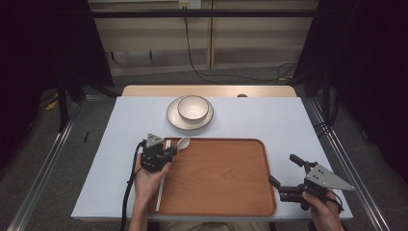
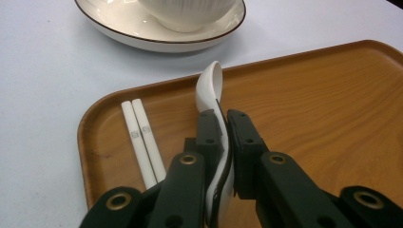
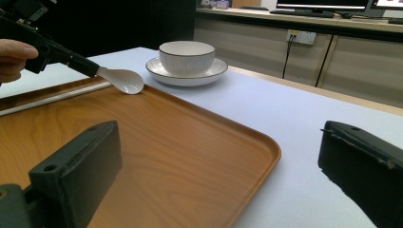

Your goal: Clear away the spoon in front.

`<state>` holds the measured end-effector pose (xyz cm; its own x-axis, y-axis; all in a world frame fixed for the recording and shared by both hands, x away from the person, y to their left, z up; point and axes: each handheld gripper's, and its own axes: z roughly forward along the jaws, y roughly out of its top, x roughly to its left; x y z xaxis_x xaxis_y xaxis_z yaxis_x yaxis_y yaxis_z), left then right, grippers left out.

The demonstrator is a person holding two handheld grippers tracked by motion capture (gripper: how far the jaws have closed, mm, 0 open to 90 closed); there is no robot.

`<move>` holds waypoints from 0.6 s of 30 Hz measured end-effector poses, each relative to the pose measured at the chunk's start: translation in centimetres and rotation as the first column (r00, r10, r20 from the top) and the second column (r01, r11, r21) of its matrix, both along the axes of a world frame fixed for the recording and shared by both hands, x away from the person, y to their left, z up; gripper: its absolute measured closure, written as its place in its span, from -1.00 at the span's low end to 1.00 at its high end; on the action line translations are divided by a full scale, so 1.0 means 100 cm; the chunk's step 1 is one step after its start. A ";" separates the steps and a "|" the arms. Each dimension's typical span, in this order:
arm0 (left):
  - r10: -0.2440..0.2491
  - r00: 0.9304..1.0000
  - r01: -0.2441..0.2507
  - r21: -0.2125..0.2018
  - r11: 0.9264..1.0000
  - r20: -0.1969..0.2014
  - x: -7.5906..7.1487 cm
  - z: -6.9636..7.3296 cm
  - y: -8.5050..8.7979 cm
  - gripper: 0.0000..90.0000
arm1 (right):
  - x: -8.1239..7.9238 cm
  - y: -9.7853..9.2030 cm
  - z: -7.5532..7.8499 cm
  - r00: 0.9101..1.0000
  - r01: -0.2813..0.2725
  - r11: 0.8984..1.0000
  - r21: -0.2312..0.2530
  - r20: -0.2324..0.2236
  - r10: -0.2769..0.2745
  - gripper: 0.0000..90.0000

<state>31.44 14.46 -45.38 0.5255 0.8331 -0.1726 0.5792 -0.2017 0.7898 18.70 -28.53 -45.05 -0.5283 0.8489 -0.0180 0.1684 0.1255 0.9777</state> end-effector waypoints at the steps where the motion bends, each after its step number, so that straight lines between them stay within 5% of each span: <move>1: 0.003 1.000 -0.003 -0.001 1.000 -0.002 -0.001 -0.001 0.000 0.87 | 0.000 0.000 0.000 1.000 0.002 1.000 -0.002 -0.001 -0.002 -0.99; 18: 0.002 0.998 0.004 0.117 0.993 -0.056 -0.003 -0.015 -0.007 0.76 | 0.001 0.001 0.000 1.000 -0.004 1.000 -0.004 -0.004 0.004 -0.99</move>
